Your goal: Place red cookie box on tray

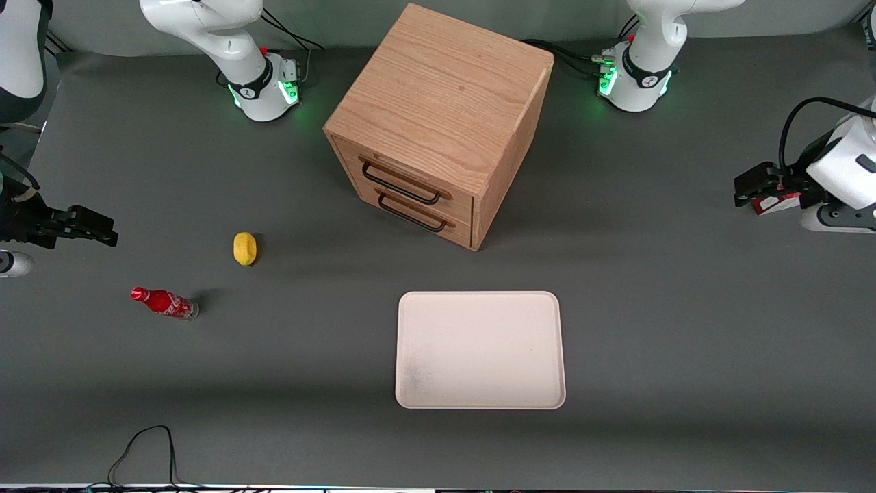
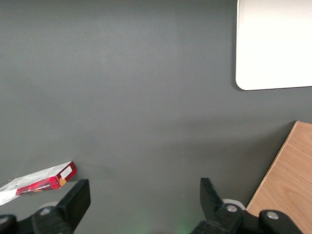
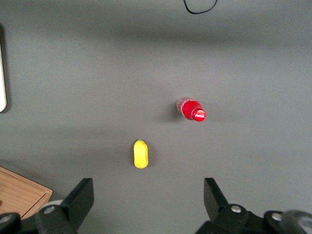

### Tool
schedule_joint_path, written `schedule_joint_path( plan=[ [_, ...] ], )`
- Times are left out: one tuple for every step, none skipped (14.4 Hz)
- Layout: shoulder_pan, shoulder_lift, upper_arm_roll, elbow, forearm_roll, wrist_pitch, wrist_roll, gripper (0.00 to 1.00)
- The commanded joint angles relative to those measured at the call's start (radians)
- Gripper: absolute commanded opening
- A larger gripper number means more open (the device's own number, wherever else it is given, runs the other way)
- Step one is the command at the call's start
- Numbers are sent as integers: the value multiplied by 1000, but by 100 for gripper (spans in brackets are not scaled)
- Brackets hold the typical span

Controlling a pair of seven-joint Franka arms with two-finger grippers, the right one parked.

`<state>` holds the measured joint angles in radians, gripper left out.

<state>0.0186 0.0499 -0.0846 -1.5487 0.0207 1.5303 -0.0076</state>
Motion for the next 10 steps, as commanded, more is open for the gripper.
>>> schedule_joint_path(
  plan=[
    [-19,-2,25,19,10,-22,-6,100],
    [-19,-2,32,16,11,-18,1,100],
    [-19,1,39,10,13,-15,3,100],
    [-16,1,57,-5,15,-16,6,100],
    [-12,1,81,-26,16,-22,20,100],
    [-9,-2,106,-40,15,-33,58,100],
    [-6,-5,121,-51,16,-44,113,100],
    [3,-8,138,-56,24,-61,174,100],
    [10,-12,167,-66,36,-65,255,100],
    [17,-15,199,-82,36,-65,341,100]
  ],
)
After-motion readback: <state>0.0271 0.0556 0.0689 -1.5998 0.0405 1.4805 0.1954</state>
